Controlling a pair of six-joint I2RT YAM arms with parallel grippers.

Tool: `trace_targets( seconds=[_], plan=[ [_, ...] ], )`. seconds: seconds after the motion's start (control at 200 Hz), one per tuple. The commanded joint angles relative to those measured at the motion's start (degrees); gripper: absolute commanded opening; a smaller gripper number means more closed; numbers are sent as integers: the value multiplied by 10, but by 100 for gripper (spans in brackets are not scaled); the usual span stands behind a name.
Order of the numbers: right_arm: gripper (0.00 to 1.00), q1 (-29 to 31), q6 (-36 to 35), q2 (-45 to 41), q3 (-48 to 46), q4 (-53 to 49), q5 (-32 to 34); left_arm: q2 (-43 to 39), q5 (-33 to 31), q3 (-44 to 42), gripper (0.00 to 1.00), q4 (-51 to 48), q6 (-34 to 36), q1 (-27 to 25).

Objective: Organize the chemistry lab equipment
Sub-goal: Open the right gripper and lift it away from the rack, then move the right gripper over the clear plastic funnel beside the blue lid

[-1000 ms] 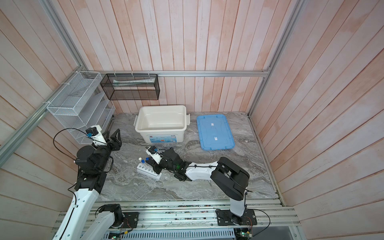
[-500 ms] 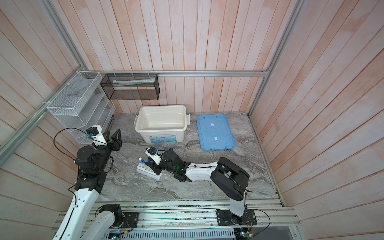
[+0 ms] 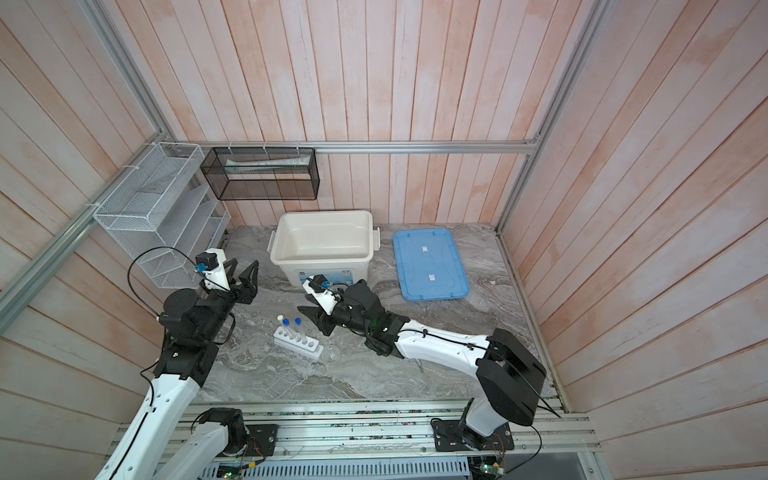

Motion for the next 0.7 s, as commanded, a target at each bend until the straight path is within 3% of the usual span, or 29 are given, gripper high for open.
trace_targets(
  seconds=[0.0, 0.12, 0.34, 0.52, 0.695],
  plan=[
    [38, -37, 18, -53, 41, -151, 48, 33, -16, 41, 61, -33, 23, -46],
    [40, -70, 20, -119, 55, -265, 107, 90, -33, 97, 62, -53, 41, -83],
    [43, -166, 80, -196, 31, -405, 137, 192, 79, 180, 63, -51, 15, -83],
    [43, -201, 107, -195, -8, -443, 165, 218, 99, 176, 63, -24, 3, -80],
    [47, -220, 112, -128, -6, -469, 170, 215, 103, 156, 63, -6, -11, -55]
  ],
)
